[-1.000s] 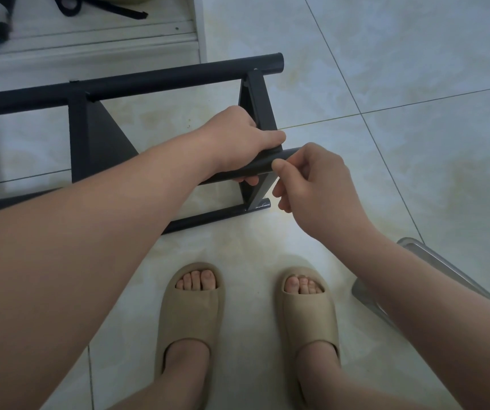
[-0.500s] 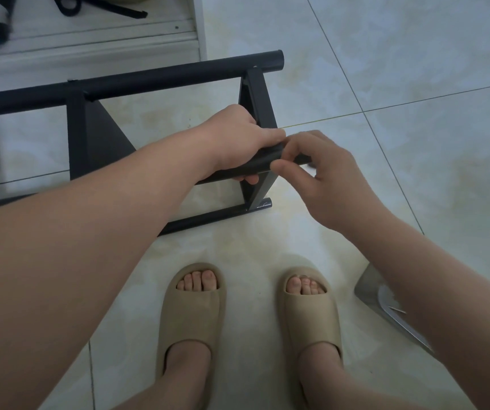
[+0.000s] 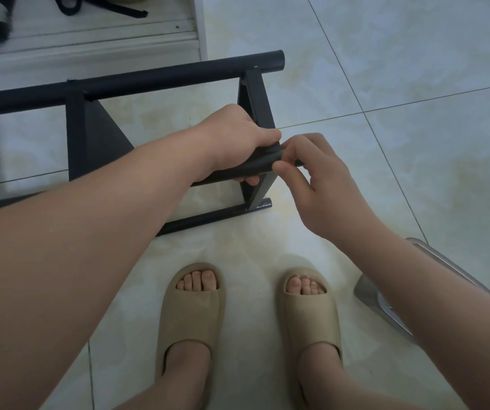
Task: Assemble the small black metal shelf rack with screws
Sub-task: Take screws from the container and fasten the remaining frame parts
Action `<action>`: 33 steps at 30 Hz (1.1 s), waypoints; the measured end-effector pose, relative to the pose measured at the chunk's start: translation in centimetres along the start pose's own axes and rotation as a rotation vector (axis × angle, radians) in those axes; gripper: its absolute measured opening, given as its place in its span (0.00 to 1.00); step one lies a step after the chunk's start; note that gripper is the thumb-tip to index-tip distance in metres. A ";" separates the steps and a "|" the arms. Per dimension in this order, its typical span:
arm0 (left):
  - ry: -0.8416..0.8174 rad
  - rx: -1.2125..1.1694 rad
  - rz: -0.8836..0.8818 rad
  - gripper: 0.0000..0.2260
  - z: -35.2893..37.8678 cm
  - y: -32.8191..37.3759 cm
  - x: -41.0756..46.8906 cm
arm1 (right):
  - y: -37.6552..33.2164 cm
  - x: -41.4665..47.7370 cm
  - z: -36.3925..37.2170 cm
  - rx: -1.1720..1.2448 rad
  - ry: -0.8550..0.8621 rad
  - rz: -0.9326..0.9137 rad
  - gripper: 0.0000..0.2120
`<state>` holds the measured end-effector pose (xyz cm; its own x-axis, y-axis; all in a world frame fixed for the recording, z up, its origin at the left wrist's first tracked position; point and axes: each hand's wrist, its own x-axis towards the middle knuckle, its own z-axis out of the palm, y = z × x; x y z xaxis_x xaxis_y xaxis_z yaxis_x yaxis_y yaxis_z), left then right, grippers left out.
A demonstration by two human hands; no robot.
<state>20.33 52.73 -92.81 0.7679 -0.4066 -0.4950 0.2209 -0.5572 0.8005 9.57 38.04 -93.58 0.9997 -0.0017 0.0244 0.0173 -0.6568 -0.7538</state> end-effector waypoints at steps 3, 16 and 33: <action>-0.008 -0.003 0.002 0.15 0.0 0.0 0.1 | 0.0 0.0 0.0 -0.021 -0.003 0.009 0.07; 0.004 -0.013 -0.005 0.15 0.1 0.2 -0.1 | -0.1 0.1 0.1 0.029 0.094 0.054 0.09; 0.010 0.012 -0.044 0.17 -0.2 0.4 -0.7 | 0.6 1.6 -1.8 -0.011 -0.018 0.052 0.07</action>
<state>20.03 52.93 -92.10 0.7638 -0.3740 -0.5260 0.2473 -0.5831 0.7739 11.17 36.31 -92.82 0.9994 -0.0226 -0.0262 -0.0346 -0.6645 -0.7465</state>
